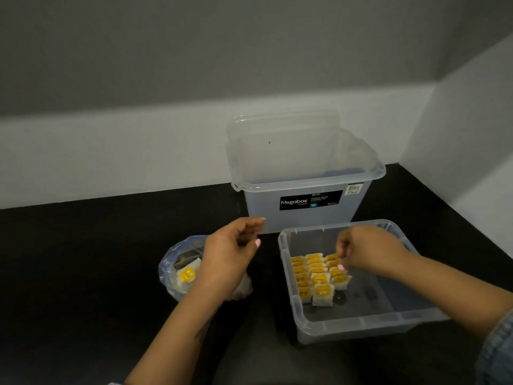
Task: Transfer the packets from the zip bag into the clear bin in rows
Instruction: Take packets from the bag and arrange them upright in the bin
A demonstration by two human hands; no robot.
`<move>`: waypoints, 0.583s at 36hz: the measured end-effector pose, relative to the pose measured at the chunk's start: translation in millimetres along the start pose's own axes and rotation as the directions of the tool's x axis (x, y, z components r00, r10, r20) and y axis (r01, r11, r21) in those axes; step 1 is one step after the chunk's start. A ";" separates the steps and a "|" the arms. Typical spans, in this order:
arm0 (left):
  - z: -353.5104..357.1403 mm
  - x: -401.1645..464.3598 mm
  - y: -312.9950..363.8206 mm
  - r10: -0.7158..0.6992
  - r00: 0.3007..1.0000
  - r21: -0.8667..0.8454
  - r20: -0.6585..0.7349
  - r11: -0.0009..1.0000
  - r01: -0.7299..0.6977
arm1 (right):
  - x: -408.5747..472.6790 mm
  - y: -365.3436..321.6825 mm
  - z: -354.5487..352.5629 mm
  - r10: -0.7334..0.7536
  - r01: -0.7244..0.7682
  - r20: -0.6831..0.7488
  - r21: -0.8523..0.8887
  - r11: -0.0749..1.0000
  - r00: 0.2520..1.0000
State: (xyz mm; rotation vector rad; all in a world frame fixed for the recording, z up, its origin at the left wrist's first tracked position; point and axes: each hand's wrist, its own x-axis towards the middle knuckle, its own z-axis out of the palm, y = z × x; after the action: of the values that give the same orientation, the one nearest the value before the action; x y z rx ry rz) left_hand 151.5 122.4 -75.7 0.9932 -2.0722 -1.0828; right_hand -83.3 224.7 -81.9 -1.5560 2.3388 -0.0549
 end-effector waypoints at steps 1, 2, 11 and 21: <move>-7.8 1.4 -2.2 -0.009 1.000 0.026 -0.022 1.000 0.010 | 0.1 -4.1 -5.7 -0.007 0.007 -0.017 0.010 1.000 1.000; -17.0 2.2 -5.5 -0.022 0.999 0.048 -0.047 0.999 0.024 | 0.9 -10.3 -11.2 -0.019 0.019 -0.037 0.021 1.000 0.999; -76.0 -6.5 -42.5 -0.161 0.960 0.131 -0.230 0.972 0.194 | 18.1 -102.6 -24.8 -0.248 0.267 -0.135 0.154 0.951 0.959; -96.9 -25.4 -67.4 -0.167 0.971 0.192 -0.173 0.961 0.199 | 51.5 -197.1 18.6 -0.559 0.550 -0.006 -0.172 0.817 0.829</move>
State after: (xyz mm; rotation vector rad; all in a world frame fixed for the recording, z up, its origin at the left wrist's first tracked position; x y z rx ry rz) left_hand 262.5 77.0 -89.6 1.3529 -2.0262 -0.8565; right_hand 79.7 101.7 -70.6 -2.3042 1.8779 -0.0444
